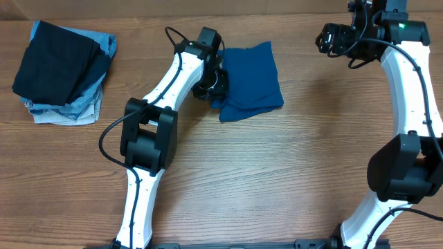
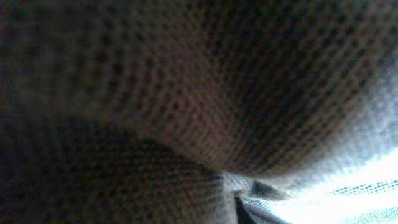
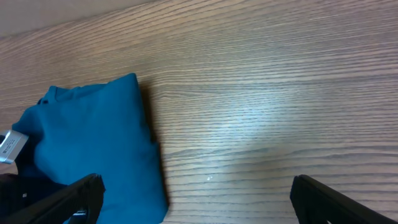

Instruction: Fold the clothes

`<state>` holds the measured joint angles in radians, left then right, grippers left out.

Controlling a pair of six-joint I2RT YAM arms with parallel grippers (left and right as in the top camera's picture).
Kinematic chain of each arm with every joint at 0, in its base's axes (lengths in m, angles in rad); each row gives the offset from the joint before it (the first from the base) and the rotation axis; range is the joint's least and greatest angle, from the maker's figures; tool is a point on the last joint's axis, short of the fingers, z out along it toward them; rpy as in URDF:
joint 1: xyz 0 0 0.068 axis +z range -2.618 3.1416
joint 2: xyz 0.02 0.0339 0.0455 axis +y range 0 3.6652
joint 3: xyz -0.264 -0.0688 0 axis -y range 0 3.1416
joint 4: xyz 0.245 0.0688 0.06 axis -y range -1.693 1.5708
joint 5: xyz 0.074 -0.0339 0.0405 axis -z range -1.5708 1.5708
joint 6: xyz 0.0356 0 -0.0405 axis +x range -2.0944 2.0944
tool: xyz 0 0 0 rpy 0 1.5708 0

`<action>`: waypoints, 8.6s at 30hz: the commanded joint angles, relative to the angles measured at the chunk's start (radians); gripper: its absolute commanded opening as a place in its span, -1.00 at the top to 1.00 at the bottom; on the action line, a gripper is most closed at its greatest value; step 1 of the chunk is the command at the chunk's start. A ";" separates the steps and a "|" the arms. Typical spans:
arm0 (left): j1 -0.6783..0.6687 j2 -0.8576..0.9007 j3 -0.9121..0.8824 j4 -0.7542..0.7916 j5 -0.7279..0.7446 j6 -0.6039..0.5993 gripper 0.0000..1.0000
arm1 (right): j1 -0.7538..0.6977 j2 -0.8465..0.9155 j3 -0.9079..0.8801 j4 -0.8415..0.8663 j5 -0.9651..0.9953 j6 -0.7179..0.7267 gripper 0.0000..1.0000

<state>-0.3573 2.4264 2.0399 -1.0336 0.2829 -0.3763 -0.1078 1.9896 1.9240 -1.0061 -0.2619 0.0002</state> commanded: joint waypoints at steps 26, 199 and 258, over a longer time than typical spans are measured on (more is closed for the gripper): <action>0.002 -0.025 -0.012 -0.071 -0.335 0.171 -0.73 | 0.003 -0.016 0.014 0.005 0.003 0.004 -1.00; 0.719 -0.500 0.194 0.339 -0.038 0.223 0.92 | 0.003 -0.016 0.014 0.163 -0.023 0.001 -1.00; 0.907 -0.465 0.281 -0.323 -0.105 0.152 -1.00 | 0.003 -0.016 0.014 0.163 -0.023 0.001 -1.00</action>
<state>0.5396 1.9934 2.2822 -1.3457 0.1448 -0.2302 -0.1078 1.9896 1.9240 -0.8482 -0.2813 0.0002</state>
